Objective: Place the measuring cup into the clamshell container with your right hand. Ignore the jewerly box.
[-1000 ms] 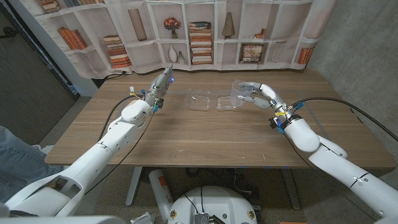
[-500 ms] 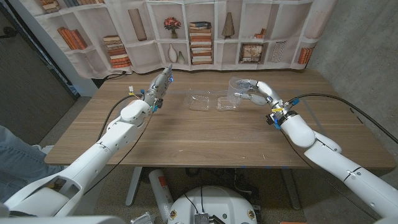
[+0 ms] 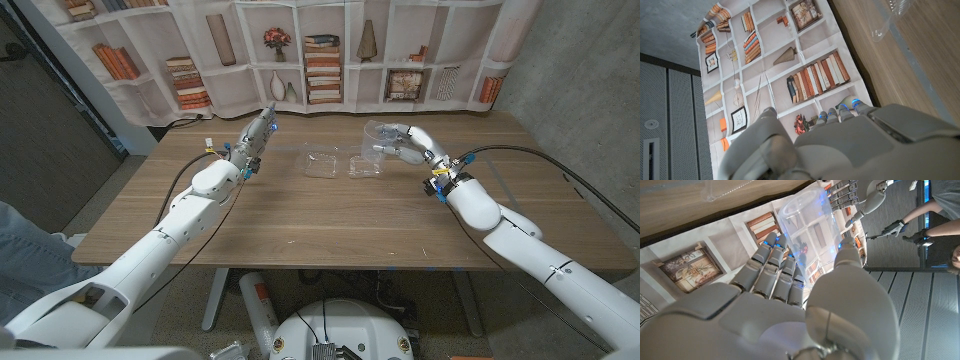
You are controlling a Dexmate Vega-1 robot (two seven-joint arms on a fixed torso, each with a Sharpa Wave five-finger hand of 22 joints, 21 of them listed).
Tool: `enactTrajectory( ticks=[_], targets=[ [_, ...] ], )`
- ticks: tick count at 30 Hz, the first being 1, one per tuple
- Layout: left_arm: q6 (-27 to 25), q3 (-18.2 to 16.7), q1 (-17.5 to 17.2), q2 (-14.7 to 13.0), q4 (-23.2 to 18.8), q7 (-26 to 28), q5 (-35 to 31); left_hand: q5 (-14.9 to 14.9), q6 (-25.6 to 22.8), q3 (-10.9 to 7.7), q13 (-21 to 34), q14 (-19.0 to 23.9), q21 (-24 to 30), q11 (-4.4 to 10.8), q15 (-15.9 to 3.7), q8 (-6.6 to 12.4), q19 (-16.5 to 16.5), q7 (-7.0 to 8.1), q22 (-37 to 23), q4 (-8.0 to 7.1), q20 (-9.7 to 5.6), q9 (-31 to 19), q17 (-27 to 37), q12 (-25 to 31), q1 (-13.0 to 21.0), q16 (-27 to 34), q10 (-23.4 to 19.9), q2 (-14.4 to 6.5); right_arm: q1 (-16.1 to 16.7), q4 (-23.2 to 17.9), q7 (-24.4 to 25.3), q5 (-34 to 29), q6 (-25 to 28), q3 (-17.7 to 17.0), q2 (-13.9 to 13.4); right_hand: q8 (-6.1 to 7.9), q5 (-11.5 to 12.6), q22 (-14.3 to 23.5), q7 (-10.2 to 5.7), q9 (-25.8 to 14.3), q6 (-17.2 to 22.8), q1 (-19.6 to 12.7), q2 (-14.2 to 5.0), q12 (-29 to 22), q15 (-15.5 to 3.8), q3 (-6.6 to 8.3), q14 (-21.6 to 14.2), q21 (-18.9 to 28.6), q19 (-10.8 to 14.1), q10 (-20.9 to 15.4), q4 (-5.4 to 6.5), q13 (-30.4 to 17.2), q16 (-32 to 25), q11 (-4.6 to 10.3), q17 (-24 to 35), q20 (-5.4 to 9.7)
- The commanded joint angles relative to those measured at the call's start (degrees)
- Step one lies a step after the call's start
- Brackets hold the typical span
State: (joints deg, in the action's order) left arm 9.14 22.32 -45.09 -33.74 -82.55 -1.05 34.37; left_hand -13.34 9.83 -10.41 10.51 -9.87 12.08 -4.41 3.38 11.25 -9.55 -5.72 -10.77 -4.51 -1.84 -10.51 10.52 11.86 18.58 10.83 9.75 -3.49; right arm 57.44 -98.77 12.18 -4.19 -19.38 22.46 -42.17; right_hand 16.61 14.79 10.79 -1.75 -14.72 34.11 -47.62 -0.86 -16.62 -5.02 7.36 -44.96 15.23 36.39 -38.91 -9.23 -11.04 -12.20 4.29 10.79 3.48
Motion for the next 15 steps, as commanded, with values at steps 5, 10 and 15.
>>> enactTrajectory(
  ticks=[5,10,15],
  targets=[
    [0.2,-0.4,-0.1,-0.5,0.1,-0.3,0.2,0.1,0.6,0.36,0.3,-8.3,0.1,0.03,0.23,0.24,-13.5,0.1,-0.2,0.08,-0.8,-0.3,0.1,0.1,0.3,0.0,2.6,-0.4,-2.8,1.2,-0.7,-0.2,1.1,1.7,0.8,0.52,-0.2,0.3,-2.98,-0.2,3.5,-5.6,-5.98,0.1,-7.42,2.07,-0.8,-0.1,0.5,-0.8,1.42,-0.2,0.2,-0.09,0.1,4.53],
    [0.3,-0.5,-0.1,-0.6,0.1,-0.4,0.4,0.1,0.6,0.38,0.3,-8.4,0.1,-0.01,0.2,0.22,-13.5,0.13,-0.2,0.1,-0.82,-0.3,0.1,0.1,0.3,0.0,2.7,-0.5,-3.9,1.9,-1.0,-0.4,1.3,2.4,1.2,0.49,-0.4,0.3,-2.93,-0.2,3.6,-5.7,-6.0,0.1,-7.46,2.13,-0.9,-0.1,0.5,-0.9,1.39,-0.2,0.2,0.02,0.1,4.54],
    [0.3,-0.7,-0.3,-0.8,0.0,-0.4,0.5,0.1,0.6,0.4,0.3,-8.4,0.1,0.0,0.17,0.21,-13.5,0.13,-0.2,0.11,-0.78,-0.3,0.1,0.1,0.3,0.0,2.6,-0.5,-4.8,2.3,-1.2,-0.5,1.6,2.9,1.5,0.49,-0.5,0.3,-3.03,-0.2,3.7,-5.8,-6.05,0.2,-7.5,2.21,-0.9,-0.1,0.6,-0.9,1.37,-0.2,0.3,-0.04,0.1,4.57]
  ],
)
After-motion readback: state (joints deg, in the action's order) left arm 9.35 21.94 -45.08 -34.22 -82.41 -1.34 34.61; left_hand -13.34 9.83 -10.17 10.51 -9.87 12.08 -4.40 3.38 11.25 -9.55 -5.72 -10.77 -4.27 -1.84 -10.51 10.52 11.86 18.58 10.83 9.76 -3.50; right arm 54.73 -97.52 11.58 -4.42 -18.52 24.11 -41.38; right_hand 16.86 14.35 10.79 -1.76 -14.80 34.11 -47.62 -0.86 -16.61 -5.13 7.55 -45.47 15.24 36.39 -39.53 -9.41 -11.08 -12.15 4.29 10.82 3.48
